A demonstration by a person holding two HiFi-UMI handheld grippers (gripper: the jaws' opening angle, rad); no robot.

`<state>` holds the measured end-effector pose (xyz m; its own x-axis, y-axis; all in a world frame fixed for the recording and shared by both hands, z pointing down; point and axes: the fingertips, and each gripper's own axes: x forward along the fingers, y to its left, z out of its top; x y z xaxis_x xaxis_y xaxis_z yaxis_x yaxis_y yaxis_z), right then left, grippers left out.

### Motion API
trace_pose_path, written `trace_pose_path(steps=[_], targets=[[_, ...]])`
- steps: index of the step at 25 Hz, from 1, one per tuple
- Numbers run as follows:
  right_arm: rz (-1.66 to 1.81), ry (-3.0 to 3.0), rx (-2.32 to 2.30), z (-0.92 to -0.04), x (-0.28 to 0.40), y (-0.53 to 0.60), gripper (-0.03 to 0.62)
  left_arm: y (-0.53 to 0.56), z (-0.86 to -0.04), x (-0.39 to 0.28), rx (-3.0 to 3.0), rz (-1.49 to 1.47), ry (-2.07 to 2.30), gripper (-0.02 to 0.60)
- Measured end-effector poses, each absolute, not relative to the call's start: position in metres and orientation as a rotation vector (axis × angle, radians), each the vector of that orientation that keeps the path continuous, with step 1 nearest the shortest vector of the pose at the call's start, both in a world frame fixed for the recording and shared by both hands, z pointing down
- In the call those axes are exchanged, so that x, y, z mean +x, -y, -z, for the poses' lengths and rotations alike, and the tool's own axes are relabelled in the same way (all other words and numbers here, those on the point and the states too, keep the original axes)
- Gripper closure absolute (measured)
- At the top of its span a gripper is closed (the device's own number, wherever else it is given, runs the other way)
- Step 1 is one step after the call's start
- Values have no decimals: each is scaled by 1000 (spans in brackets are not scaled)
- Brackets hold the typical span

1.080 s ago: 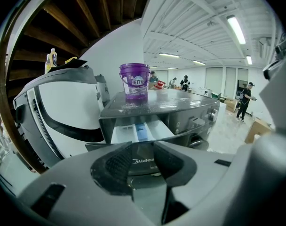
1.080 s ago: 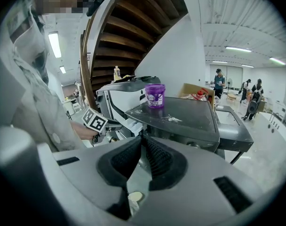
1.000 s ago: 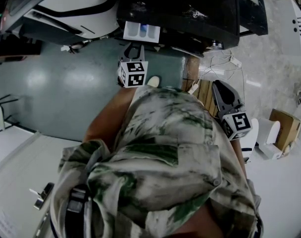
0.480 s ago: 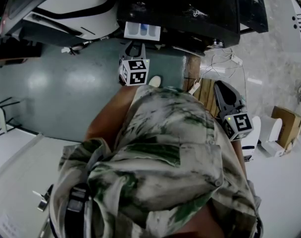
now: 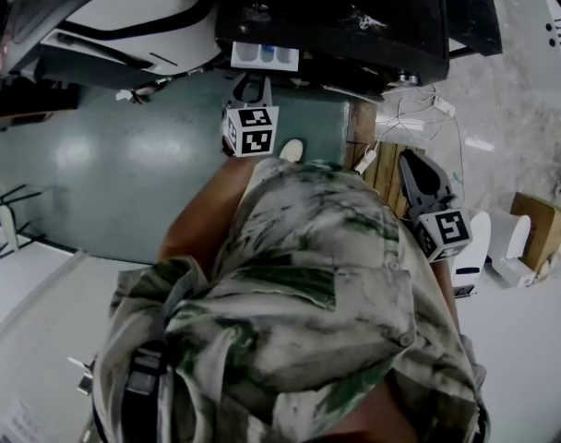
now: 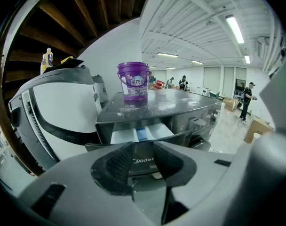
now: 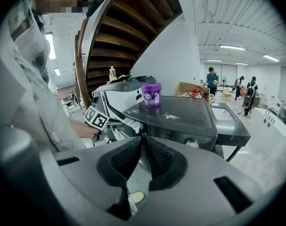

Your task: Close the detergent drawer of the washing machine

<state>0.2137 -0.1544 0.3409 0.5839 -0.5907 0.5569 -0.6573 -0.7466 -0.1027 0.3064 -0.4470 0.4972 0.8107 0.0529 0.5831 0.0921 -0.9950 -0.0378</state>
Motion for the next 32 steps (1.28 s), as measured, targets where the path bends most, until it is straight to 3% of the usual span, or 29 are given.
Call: trace_pose_path(steps=[32], targets=[[-906, 1025, 2716, -350, 225, 162, 540, 452, -500, 335, -2913, 935, 165, 433]])
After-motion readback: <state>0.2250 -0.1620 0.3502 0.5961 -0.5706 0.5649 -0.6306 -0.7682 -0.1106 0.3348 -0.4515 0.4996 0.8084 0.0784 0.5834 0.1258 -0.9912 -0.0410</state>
